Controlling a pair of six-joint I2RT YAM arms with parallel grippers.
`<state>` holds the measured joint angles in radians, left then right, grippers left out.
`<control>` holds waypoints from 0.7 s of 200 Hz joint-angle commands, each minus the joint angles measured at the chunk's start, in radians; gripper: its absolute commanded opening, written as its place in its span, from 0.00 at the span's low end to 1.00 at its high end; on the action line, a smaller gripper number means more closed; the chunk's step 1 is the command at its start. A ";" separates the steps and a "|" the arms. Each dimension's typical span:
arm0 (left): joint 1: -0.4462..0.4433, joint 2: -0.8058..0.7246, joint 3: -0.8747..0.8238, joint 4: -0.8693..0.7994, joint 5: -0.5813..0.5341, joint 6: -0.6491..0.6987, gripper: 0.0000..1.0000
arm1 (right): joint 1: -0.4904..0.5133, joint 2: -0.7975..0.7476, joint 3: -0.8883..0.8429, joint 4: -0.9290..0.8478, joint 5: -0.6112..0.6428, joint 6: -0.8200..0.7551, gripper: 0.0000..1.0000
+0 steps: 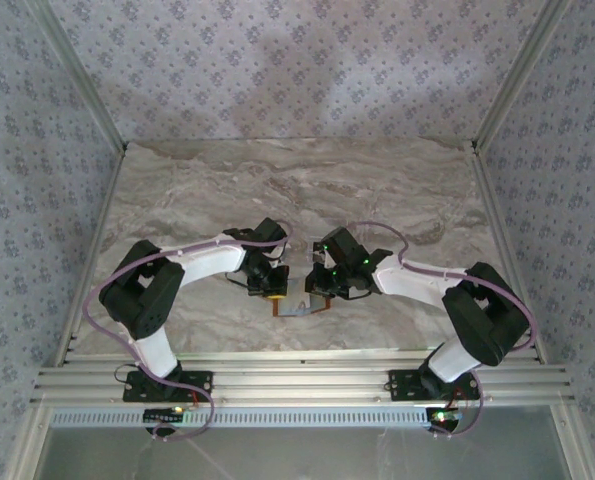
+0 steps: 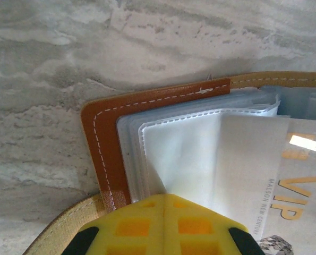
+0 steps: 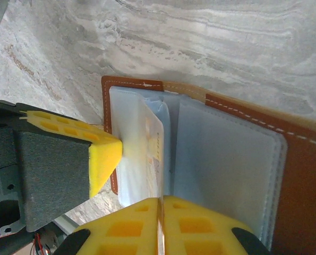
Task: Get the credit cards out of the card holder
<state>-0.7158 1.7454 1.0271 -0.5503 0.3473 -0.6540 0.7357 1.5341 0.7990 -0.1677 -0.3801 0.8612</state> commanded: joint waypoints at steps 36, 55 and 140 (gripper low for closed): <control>-0.008 0.026 -0.001 -0.051 -0.034 0.018 0.05 | 0.013 0.038 0.005 0.048 -0.042 0.016 0.11; -0.007 0.025 -0.003 -0.048 -0.034 0.017 0.05 | 0.014 0.048 0.007 0.053 -0.046 0.016 0.11; -0.007 0.026 -0.005 -0.043 -0.034 0.016 0.05 | 0.021 0.074 0.007 0.087 -0.074 0.025 0.15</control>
<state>-0.7158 1.7462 1.0271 -0.5507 0.3473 -0.6544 0.7452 1.5921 0.7990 -0.1150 -0.4122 0.8753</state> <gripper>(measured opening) 0.060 0.146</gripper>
